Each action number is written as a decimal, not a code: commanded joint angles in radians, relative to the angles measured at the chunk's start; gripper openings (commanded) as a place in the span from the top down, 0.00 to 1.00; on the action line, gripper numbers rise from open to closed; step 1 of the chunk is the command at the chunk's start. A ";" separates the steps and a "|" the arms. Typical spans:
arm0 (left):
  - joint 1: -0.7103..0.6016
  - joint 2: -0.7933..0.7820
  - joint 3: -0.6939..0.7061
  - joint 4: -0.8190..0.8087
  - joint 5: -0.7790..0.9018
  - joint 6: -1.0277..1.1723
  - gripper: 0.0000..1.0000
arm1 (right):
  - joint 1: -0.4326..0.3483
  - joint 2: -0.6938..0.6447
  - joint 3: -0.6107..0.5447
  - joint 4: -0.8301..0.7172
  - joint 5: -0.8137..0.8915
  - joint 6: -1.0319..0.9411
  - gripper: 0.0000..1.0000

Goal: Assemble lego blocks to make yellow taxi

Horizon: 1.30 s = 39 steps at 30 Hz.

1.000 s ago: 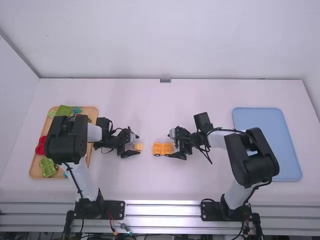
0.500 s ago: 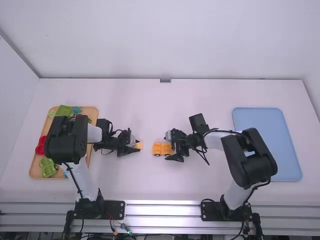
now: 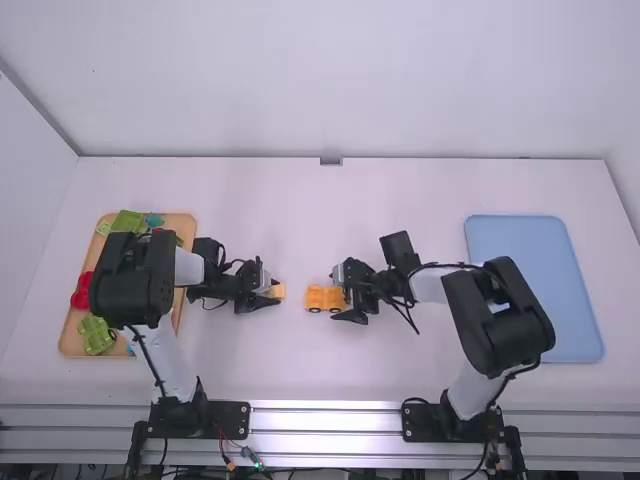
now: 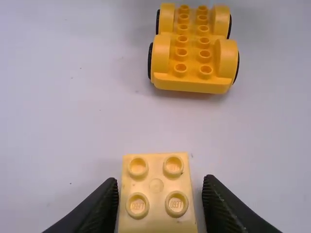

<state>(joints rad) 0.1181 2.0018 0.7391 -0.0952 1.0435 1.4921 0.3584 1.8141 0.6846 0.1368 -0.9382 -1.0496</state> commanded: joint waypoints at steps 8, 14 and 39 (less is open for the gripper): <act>0.005 0.007 -0.021 -0.020 -0.069 -0.003 0.61 | 0.006 0.011 -0.206 0.392 0.067 0.198 0.01; 0.006 0.007 -0.021 -0.027 -0.069 -0.003 0.79 | 0.008 0.011 -0.212 0.423 0.100 0.240 0.01; 0.019 0.007 -0.021 -0.027 -0.117 -0.011 0.45 | 0.008 0.011 -0.186 0.380 0.098 0.238 0.01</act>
<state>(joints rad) 0.1207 2.0006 0.7395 -0.1143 1.0428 1.4914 0.3664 1.8149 0.4816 0.5198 -0.8314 -0.8165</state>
